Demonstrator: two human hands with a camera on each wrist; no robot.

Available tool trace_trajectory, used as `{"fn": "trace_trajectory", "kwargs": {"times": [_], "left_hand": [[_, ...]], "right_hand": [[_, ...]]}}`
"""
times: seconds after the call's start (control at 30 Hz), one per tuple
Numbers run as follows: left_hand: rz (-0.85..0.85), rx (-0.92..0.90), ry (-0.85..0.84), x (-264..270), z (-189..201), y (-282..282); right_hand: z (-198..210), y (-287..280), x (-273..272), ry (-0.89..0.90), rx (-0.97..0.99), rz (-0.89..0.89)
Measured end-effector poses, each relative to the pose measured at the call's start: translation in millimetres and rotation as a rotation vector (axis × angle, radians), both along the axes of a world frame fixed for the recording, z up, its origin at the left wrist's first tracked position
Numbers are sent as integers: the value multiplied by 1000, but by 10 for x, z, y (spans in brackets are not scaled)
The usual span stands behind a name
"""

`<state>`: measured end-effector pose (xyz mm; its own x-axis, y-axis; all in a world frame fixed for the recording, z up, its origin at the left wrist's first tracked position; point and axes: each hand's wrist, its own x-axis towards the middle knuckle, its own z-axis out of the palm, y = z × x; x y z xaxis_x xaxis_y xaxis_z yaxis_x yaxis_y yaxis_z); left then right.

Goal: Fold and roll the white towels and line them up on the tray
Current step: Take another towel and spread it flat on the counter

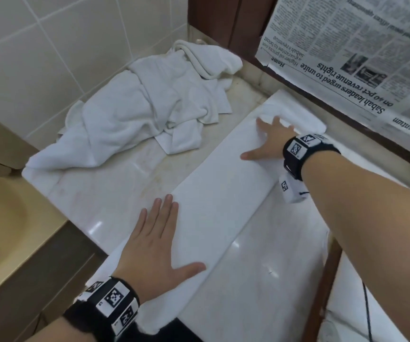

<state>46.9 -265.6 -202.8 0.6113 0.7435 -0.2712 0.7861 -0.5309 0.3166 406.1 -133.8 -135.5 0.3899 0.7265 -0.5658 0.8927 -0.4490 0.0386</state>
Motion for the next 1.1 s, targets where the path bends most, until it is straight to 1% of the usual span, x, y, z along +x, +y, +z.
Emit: {"fn": "trace_trajectory", "kwargs": {"times": [0.07,0.13,0.17,0.23,0.27,0.37,0.5,0.6,0.67,0.73,0.83,0.9,1.0,1.03,1.1], "left_hand": [[6,-3,-2,26,-6,-10],[14,-3,-10,19,-11,-11],[18,-2,-17,13,-12,-6],[6,-5,-30,-9,-13,4],[-8,-5,-38,-30,-18,17],[-72,8,-34,-115,-17,81],[-168,7,-18,-234,-30,142],[-208,21,-28,-195,-42,201],[-208,-3,-18,-133,-48,227],[-189,-36,-26,-95,-33,227],[-186,-123,-91,-119,36,264],[-237,-154,-105,-223,86,330],[-411,-77,-142,-474,109,468],[-484,-57,-175,-568,97,510],[-616,-24,-225,-729,35,570]], "right_hand": [[83,-72,-207,22,27,-52],[120,-247,-599,84,69,-19],[124,-362,-814,136,62,27],[36,-623,-1159,217,-23,118],[-33,-711,-1225,223,-65,128],[-106,-764,-1109,201,-64,57],[38,-542,-719,147,-34,29],[15,-415,-497,165,4,-33],[-9,-434,-500,161,18,-75],[-6,-545,-637,148,50,-142],[50,-913,-1058,209,137,-246],[123,-1302,-1449,277,184,-267],[164,-1978,-2055,407,207,-252],[133,-2195,-2244,416,224,-246],[17,-2557,-2555,369,299,-255]]}}
